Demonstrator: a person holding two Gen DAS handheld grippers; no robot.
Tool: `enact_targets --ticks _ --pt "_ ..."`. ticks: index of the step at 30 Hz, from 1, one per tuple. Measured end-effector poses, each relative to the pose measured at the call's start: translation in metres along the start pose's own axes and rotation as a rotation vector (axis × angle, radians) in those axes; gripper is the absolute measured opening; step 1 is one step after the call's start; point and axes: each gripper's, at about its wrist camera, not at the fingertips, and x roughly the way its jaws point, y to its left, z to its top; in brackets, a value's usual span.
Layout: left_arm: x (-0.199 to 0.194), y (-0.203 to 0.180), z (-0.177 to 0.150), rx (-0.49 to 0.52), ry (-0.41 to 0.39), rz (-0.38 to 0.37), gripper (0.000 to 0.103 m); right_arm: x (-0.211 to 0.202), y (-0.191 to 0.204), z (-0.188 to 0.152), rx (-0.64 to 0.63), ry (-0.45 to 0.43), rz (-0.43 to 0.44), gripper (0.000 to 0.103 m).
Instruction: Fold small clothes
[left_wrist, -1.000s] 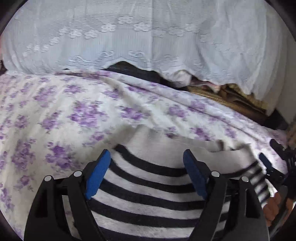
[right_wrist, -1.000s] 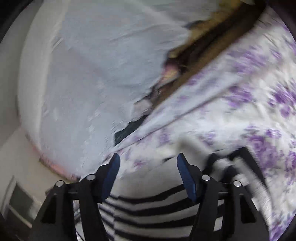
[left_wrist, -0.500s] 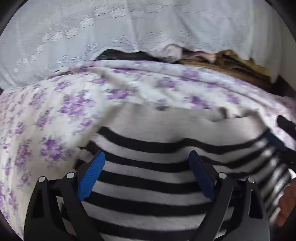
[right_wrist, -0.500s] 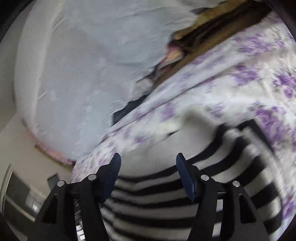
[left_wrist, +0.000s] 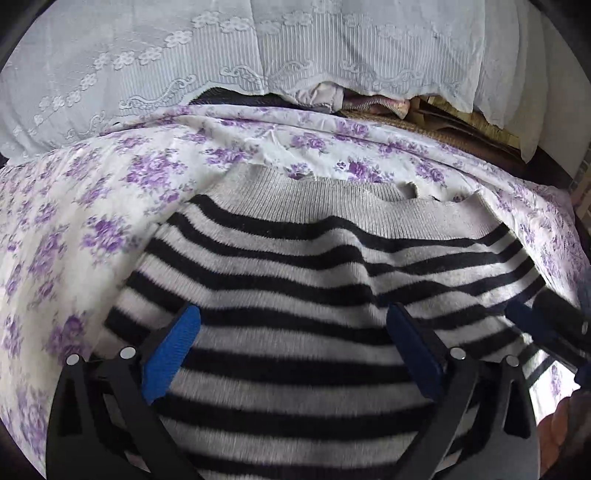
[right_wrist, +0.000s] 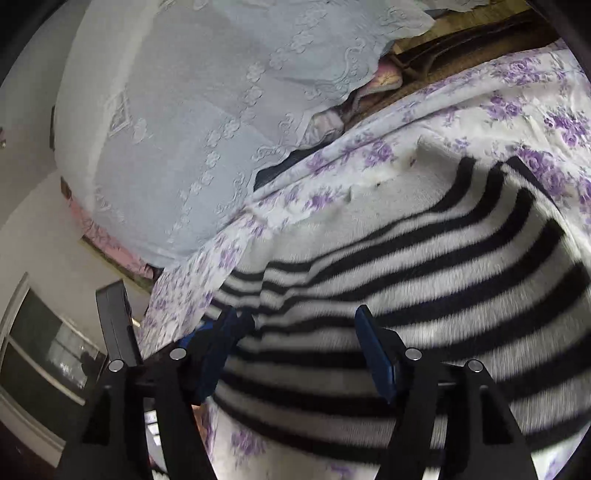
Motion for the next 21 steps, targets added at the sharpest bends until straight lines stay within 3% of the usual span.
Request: enact_targets --ticks 3,6,9,13,18,21 --pt "0.01 -0.001 -0.016 0.027 0.053 0.055 0.099 -0.004 -0.006 -0.02 -0.032 0.024 -0.017 0.067" --pt "-0.006 -0.002 -0.025 0.036 0.028 0.071 0.098 -0.017 -0.009 -0.026 0.003 0.011 -0.011 0.067" --pt "-0.03 0.002 -0.036 -0.003 -0.015 0.042 0.098 -0.037 -0.009 -0.038 0.064 -0.025 -0.008 0.069" --pt "-0.029 -0.003 -0.053 0.036 0.02 0.1 0.099 -0.028 -0.009 -0.059 0.03 0.074 -0.035 0.072" --pt "-0.041 -0.002 -0.061 0.039 -0.001 0.106 0.099 -0.03 -0.017 -0.061 0.065 0.058 0.006 0.071" --pt "-0.054 0.002 -0.067 0.012 -0.016 0.102 0.099 -0.042 -0.005 -0.066 0.036 0.014 -0.033 0.073"
